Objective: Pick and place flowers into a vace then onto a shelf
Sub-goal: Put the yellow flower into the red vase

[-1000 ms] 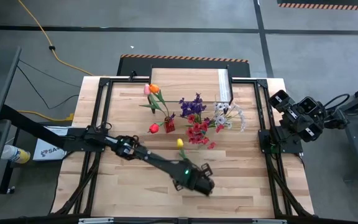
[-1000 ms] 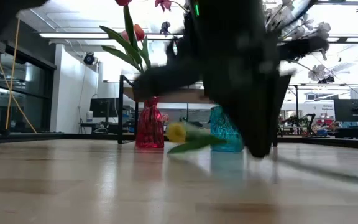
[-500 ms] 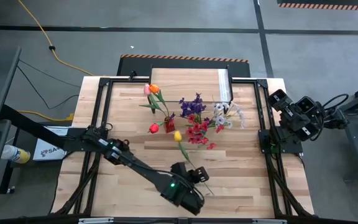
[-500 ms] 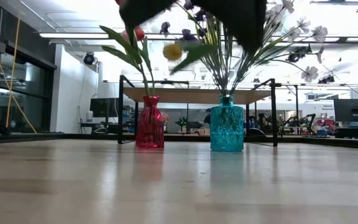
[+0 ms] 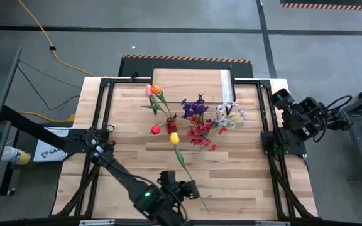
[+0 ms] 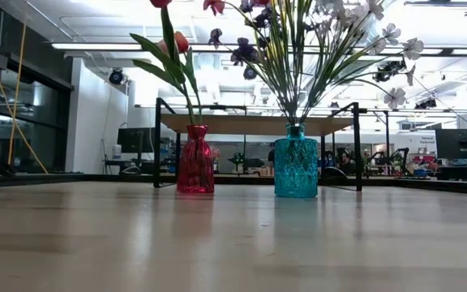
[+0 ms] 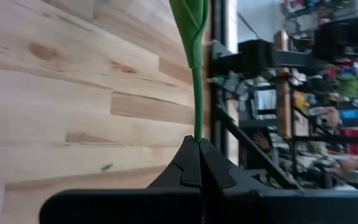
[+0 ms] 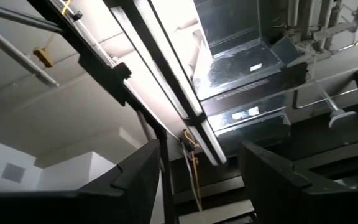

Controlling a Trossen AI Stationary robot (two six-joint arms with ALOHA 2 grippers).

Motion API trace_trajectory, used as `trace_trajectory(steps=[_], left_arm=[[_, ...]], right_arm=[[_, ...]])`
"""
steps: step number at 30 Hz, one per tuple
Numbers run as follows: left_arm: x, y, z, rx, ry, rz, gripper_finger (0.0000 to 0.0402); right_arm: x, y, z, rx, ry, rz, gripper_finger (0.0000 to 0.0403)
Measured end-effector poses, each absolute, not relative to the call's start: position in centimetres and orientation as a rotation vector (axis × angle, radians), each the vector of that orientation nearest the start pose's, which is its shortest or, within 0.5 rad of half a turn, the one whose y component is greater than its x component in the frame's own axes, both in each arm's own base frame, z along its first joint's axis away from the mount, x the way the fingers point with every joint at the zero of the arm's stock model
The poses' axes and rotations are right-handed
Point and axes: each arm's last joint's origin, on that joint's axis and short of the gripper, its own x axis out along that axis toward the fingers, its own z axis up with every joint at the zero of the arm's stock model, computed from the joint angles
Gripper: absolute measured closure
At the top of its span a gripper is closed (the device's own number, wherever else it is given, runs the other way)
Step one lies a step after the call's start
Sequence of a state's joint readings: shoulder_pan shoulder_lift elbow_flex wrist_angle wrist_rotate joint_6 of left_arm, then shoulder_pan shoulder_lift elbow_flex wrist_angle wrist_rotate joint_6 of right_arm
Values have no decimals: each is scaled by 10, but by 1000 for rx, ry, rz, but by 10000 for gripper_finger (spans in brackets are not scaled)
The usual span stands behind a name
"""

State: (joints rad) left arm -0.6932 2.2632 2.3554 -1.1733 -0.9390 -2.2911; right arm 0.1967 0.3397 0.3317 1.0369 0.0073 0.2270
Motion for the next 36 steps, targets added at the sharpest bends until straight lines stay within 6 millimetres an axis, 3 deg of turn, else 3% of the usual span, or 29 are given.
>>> trace_trajectory(steps=[8, 15, 20, 26, 31, 36], left_arm=[[337, -291, 358, -1292, -76, 696, 382], [304, -283, 411, -971, -296, 665, 382], [287, -259, 453, -710, -287, 726, 382], [278, -214, 488, -486, -218, 816, 382], [274, -173, 503, -302, -151, 912, 382], [267, -134, 504, -201, -113, 1007, 382]], right_arm=[[65, 12, 332, 294, -1006, 256, 198], [66, 11, 332, 280, -1010, 192, 198], [66, 11, 332, 244, -1013, 167, 197], [66, 11, 332, 236, -1013, 158, 197], [66, 11, 332, 236, -1013, 158, 198], [66, 11, 332, 236, -1013, 159, 197]])
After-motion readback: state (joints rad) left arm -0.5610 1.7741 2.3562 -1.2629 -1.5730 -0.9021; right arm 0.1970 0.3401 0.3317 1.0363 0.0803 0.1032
